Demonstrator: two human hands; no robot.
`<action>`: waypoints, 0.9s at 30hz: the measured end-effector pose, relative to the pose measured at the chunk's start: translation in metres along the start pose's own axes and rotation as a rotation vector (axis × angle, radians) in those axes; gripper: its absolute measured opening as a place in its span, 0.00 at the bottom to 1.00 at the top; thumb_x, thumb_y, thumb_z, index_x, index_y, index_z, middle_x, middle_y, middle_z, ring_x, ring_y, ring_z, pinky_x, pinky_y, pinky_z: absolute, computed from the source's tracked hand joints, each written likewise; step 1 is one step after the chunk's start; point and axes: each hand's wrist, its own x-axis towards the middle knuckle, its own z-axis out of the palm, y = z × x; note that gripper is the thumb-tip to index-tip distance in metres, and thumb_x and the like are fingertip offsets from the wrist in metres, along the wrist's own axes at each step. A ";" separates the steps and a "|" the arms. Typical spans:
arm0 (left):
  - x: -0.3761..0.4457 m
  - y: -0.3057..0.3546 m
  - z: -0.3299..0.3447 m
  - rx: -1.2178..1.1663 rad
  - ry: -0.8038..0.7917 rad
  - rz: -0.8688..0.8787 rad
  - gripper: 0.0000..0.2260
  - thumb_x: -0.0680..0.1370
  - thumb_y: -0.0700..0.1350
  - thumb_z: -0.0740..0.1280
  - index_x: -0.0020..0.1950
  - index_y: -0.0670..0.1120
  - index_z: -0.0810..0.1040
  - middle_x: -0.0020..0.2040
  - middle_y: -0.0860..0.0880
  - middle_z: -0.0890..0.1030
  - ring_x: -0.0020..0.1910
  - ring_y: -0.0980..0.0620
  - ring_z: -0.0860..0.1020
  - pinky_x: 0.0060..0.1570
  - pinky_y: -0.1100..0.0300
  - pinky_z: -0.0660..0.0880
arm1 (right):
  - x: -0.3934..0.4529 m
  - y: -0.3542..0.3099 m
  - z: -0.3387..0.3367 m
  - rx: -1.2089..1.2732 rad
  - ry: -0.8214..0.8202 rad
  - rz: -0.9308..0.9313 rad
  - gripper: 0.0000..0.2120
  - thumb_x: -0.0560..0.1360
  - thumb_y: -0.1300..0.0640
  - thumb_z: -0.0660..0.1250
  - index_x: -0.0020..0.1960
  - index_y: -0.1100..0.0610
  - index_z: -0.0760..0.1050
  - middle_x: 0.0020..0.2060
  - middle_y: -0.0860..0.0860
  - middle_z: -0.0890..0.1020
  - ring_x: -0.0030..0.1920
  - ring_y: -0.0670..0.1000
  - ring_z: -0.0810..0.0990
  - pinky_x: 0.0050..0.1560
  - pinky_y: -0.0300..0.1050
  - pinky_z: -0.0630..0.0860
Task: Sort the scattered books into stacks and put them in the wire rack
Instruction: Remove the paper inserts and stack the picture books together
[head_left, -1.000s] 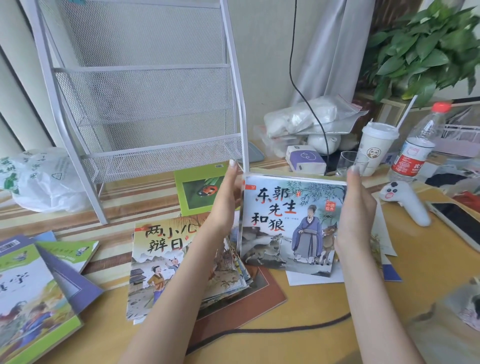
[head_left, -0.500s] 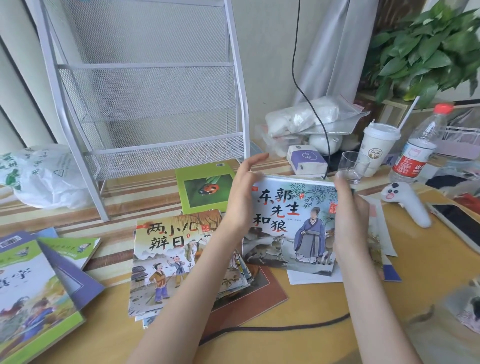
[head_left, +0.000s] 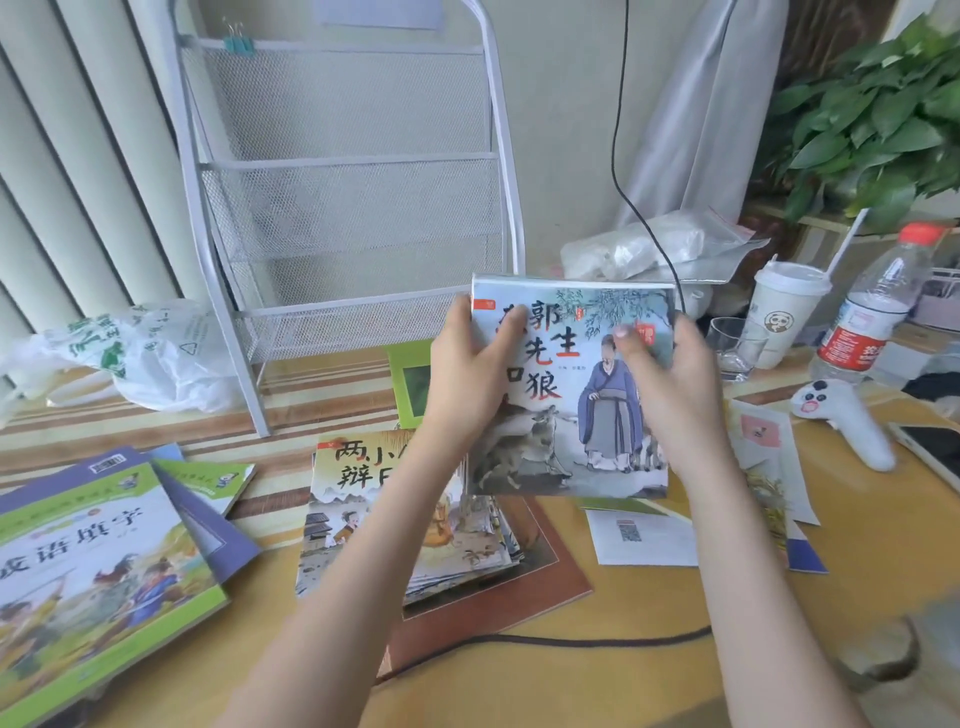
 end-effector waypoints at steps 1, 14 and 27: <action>0.005 0.006 -0.010 0.031 0.018 -0.029 0.08 0.78 0.49 0.67 0.50 0.45 0.73 0.45 0.50 0.80 0.45 0.52 0.78 0.47 0.60 0.73 | 0.005 -0.009 0.006 -0.001 -0.012 -0.026 0.10 0.75 0.48 0.67 0.46 0.53 0.69 0.40 0.42 0.77 0.41 0.40 0.75 0.42 0.33 0.70; -0.042 -0.094 -0.111 0.896 0.124 -0.423 0.33 0.73 0.57 0.69 0.68 0.37 0.64 0.65 0.36 0.68 0.65 0.37 0.65 0.64 0.48 0.61 | -0.068 0.039 0.132 -0.653 -0.437 0.085 0.27 0.75 0.39 0.62 0.62 0.59 0.70 0.56 0.56 0.73 0.56 0.56 0.73 0.53 0.50 0.72; -0.023 -0.051 -0.051 0.912 0.041 -0.028 0.31 0.77 0.54 0.66 0.75 0.44 0.58 0.66 0.41 0.69 0.66 0.40 0.68 0.59 0.46 0.67 | -0.055 0.063 0.058 -0.421 -0.241 0.007 0.17 0.78 0.67 0.55 0.62 0.55 0.73 0.57 0.50 0.77 0.55 0.51 0.77 0.54 0.42 0.73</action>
